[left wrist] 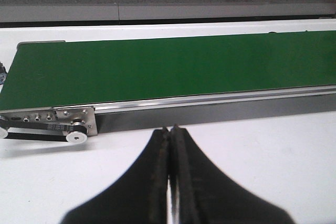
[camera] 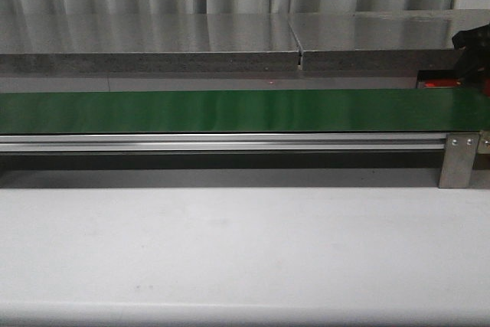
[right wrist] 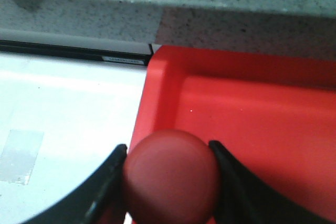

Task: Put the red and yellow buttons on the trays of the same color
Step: 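Carry the red button into the red tray and release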

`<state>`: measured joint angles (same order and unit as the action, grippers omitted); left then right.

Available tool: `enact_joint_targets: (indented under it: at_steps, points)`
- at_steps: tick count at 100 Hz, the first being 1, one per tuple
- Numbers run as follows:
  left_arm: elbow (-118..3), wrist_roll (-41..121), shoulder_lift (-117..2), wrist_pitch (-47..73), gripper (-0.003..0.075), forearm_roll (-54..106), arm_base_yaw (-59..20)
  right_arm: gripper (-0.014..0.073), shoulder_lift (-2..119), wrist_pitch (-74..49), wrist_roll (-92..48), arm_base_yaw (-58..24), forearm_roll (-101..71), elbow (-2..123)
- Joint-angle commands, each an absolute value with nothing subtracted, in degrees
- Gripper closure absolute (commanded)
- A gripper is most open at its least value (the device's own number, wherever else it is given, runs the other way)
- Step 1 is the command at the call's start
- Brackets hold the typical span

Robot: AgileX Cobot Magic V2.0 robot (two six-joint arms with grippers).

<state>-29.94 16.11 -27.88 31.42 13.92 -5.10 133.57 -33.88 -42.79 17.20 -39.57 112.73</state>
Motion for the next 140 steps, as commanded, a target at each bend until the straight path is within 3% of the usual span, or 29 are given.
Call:
enact_joint_targets:
  at_steps: [1,62,71,86,96,140]
  points:
    - [-31.3,16.0,-28.2,27.6,0.0739,14.9,-5.5,0.0398,130.1,-31.8,-42.9,17.6,-40.9,114.7]
    - [-31.3,16.0,-28.2,27.6,0.0739,14.9,-5.5,0.0389,130.7,-32.9,-42.9,18.2,-40.9,114.7]
    - [-31.3,16.0,-28.2,27.6,0.0739,14.9,-5.5,0.0322,130.7,-33.3,-42.9,18.4,-40.9,114.7]
    - [-31.3,16.0,-28.2,27.6,0.0739,14.9,-5.5,0.0106,130.7,-33.2,-42.9,18.4,-40.9,114.7]
    - [-31.3,16.0,-28.2,27.6,0.0739,14.9,-5.5,0.0018,130.6,-32.9,-42.9,18.4,-40.9,114.9]
    - [-31.3,16.0,-28.2,27.6,0.0739,14.9,-5.5,0.0007,122.9,-36.3,-42.9,18.7,-40.7,117.1]
